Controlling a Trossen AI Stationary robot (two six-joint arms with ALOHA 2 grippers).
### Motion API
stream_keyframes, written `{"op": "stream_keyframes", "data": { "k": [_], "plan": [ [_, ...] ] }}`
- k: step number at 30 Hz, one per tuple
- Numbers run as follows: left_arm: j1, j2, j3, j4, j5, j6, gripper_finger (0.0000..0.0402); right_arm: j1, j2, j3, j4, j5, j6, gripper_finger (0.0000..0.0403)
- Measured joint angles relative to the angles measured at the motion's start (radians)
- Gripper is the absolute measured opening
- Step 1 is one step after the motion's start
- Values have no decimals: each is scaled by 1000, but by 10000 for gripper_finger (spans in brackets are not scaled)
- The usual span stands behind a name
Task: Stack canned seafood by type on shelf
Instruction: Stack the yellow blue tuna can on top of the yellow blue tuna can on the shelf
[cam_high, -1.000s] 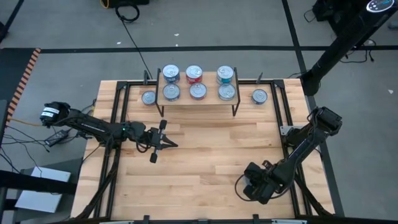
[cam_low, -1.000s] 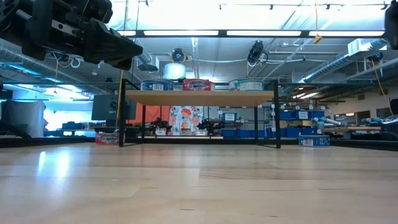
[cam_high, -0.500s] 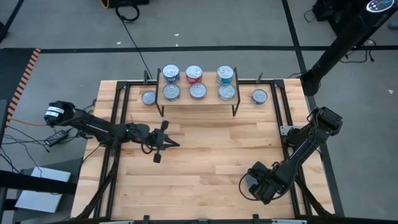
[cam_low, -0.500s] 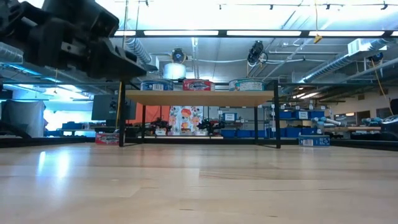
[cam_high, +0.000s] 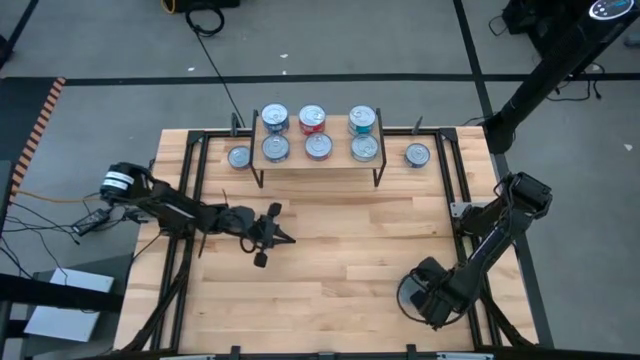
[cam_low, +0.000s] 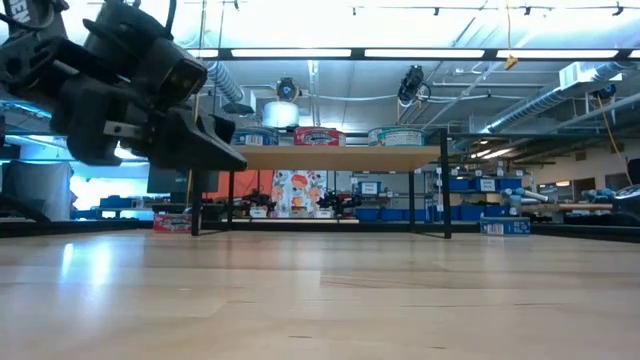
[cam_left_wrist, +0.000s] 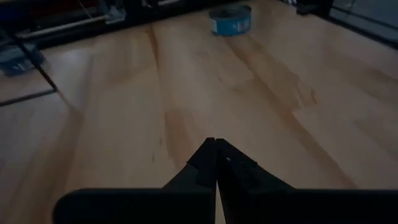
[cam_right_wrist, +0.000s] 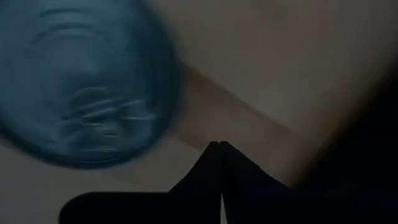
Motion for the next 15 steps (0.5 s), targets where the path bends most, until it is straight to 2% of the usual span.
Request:
{"op": "stream_keyframes", "data": {
  "k": [3,7,10,15],
  "plan": [
    [0,25,4,0,18,8,9,1,0,-46,185,56,-14,5],
    [0,29,9,2,76,9,9,-6,0,-99,399,217,-76,5],
    [0,29,11,3,114,9,9,-25,0,-118,430,325,-110,5],
    [0,28,22,-10,129,7,9,-65,0,-142,430,425,-178,5]
  ]
}}
